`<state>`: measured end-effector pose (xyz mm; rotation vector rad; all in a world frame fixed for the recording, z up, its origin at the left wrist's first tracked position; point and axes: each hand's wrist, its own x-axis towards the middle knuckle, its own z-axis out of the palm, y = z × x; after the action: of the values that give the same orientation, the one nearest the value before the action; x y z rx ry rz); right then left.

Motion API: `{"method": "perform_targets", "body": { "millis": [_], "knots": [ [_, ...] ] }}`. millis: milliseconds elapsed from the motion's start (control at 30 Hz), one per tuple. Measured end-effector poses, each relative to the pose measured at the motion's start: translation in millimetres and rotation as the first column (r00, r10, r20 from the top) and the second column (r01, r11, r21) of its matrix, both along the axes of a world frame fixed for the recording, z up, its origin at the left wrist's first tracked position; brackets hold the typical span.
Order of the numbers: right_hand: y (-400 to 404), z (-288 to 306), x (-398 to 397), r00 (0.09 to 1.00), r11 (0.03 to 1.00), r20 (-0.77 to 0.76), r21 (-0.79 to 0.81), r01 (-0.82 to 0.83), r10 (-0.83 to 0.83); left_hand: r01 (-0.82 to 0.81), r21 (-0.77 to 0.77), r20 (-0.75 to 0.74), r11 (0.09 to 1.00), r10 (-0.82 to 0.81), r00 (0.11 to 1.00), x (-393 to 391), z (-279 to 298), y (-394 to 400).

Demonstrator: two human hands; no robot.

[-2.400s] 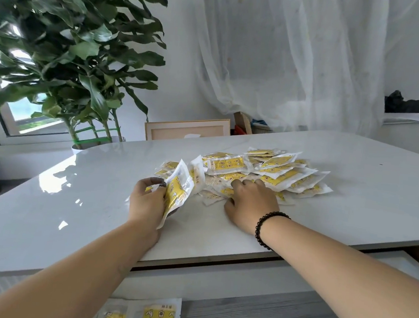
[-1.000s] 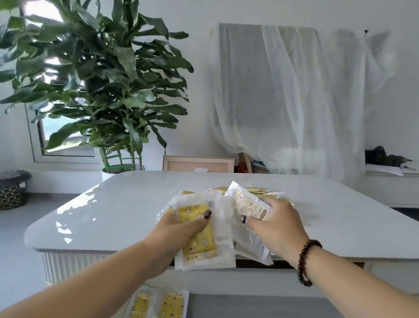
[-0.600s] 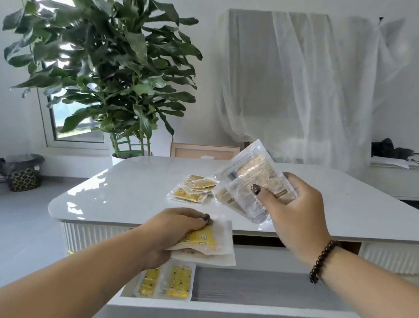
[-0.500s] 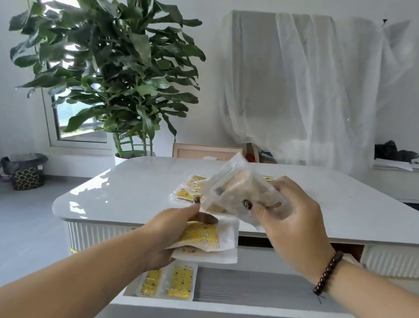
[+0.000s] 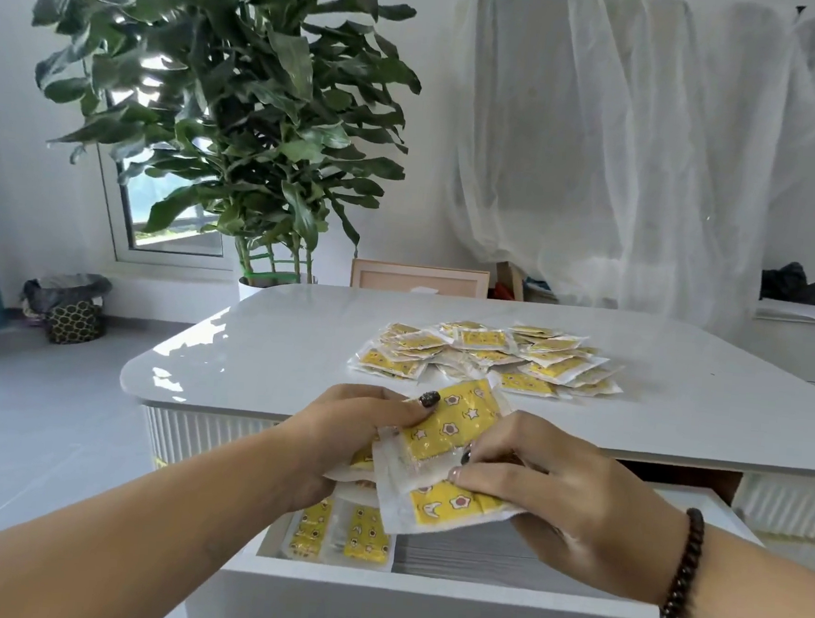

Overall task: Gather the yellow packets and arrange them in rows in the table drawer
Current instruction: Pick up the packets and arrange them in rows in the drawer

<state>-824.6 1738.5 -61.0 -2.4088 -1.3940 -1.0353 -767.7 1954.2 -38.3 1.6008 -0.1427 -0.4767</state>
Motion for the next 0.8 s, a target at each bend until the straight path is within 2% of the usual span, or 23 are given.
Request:
{"method": "perform_targets", "body": {
  "millis": [100,267,433,533,633,800],
  "knots": [
    [-3,-2,7,0.996,0.997,0.064,-0.037,0.064,-0.061,-0.125,-0.053,0.059,0.991,0.128,0.990,3,-2,-1],
    [-11,-6,15,0.978,0.985,0.146,0.100,0.138,-0.152,-0.253,-0.091,0.149,0.963,0.265,0.953,11,-5,5],
    [-16,-10,22,0.964,0.906,0.029,0.349,0.237,-0.264,-0.291,-0.096,0.185,0.952,0.304,0.935,15,-9,9],
    [-21,-11,21,0.965,0.861,-0.090,0.435,0.262,-0.248,-0.319,-0.084,0.194,0.944,0.329,0.924,17,-10,11],
    [-26,-10,19,0.949,0.811,-0.151,0.494,0.314,-0.276,-0.332,-0.079,0.188,0.940,0.341,0.921,19,-11,14],
    [-25,-6,12,0.927,0.772,-0.141,0.518,0.369,-0.348,-0.318,-0.062,0.148,0.946,0.324,0.934,18,-13,12]
  ]
}}
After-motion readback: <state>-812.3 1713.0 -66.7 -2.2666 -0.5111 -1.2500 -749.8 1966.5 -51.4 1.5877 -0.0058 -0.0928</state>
